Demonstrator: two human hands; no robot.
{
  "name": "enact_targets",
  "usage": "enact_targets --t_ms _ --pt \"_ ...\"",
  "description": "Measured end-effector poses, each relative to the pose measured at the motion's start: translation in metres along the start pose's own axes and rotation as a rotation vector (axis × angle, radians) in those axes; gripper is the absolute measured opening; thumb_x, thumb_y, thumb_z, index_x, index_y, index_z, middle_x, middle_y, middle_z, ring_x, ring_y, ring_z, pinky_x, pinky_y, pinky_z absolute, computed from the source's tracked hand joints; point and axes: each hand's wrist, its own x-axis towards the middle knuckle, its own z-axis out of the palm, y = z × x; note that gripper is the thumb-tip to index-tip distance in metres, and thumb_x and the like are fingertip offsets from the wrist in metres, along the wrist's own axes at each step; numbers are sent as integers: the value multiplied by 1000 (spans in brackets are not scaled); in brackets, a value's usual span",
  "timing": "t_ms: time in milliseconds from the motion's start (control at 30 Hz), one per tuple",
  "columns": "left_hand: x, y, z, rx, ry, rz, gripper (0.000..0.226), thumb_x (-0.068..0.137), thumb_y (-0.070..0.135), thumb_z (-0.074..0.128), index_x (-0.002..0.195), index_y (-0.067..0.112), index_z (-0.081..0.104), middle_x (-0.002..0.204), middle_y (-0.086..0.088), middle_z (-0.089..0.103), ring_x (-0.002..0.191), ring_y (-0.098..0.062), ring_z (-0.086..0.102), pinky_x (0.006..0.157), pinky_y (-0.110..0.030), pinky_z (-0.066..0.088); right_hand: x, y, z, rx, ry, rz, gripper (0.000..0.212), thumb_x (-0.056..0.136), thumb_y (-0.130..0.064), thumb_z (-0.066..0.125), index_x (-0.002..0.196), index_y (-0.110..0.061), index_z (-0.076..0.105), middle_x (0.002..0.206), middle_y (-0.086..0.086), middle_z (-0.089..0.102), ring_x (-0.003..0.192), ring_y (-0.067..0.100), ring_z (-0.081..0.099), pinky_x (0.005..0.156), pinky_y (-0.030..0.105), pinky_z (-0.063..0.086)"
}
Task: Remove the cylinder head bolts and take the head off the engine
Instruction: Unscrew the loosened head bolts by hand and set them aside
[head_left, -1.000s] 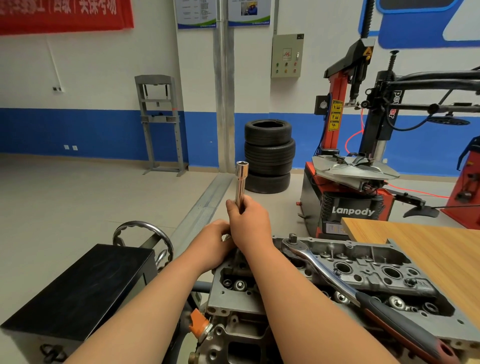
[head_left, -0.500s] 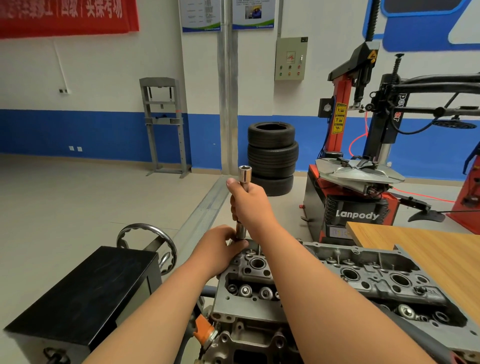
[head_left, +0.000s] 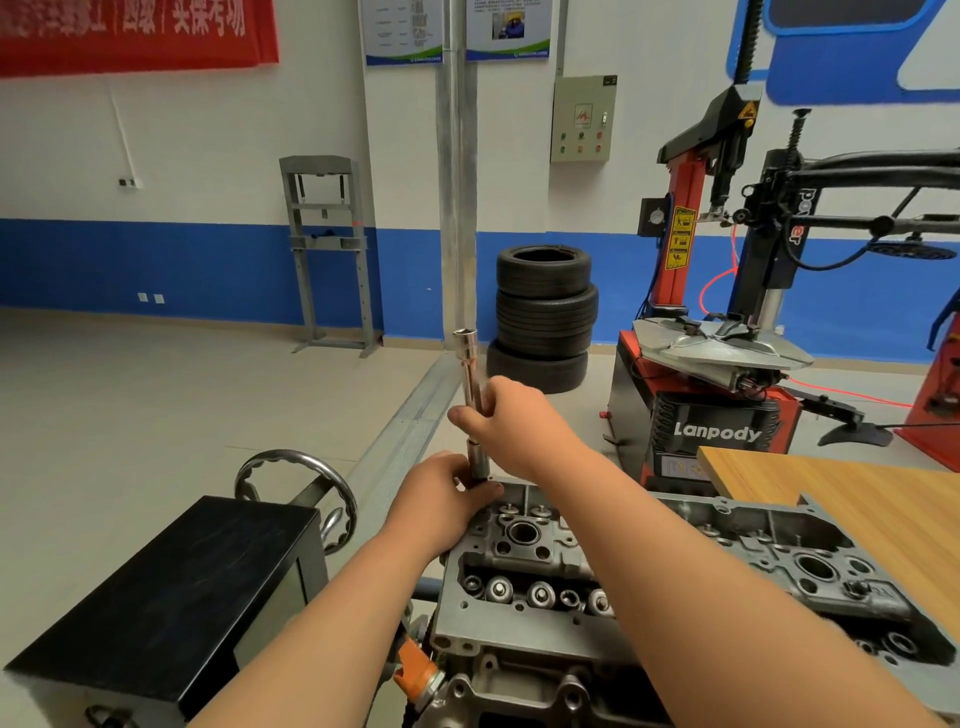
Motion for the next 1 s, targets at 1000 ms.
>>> enact_targets --t_ms 1000 --pt "28 22 -10 361 -436 138 11 87 43 63 86 35 55 85 7 65 79 -12 60 68 -28 46 -15 28 0 246 110 -111 10 89 -23 52 82 -17 55 73 5 64 67 24 59 64 40 50"
